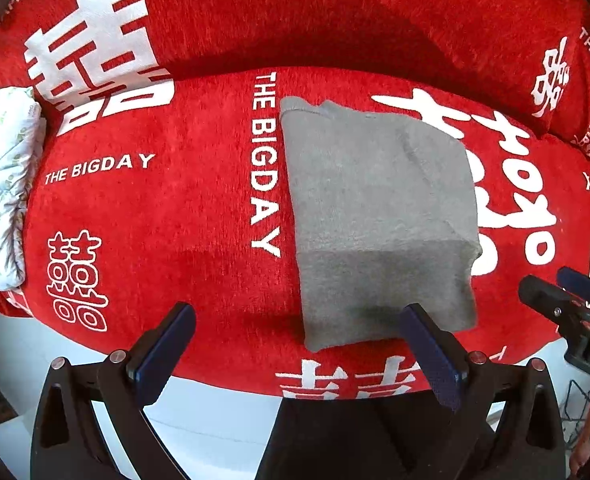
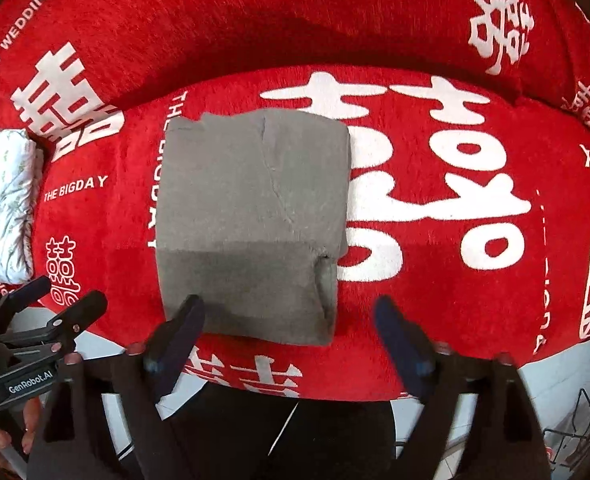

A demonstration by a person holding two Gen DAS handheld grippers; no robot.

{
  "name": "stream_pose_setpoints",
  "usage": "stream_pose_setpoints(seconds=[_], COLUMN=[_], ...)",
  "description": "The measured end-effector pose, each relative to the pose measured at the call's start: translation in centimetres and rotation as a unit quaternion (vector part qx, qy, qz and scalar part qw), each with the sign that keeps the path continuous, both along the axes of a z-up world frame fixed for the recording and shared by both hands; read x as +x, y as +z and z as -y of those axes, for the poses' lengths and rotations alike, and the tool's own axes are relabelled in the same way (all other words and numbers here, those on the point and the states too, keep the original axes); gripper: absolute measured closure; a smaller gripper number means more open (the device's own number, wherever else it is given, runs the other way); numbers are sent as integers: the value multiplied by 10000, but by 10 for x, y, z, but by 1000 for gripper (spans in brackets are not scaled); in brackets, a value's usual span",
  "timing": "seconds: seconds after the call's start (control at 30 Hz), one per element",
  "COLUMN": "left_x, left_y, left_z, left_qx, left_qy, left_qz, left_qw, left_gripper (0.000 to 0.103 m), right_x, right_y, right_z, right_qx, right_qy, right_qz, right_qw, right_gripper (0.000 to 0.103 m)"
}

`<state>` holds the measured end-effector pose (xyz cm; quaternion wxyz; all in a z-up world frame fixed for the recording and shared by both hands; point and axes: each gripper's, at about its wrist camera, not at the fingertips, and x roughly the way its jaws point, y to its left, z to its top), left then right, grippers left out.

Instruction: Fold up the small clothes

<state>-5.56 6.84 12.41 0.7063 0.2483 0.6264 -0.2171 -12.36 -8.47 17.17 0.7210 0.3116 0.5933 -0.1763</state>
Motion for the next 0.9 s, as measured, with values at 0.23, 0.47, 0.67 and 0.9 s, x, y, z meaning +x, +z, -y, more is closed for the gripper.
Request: stream_pose_setpoints(seconds=[0.23,0.47,0.67,0.9], left_x=[-6,-7,-4,0], left_y=[9,17,23,29], left_z=[3,4,6,8], left_qx=[-69,-145,-207,-233], left_qy=[-32,-30,33,67], left_qz=[95,203,294,373], left_qw=[9999,9997,9993,9990], left_gripper=[0,0,0,0], right_x=[-2,-5,-4,-1], right_y=[8,18,23,26], right_z=[-2,0,1,2], right_qx=[-174,-348,-429,-457], right_qy=[-95,-287,-308,-292], right_qz=[8,106,58,23], right_qw=[9998,9989,9986,9985], right_gripper=[13,0,0,0])
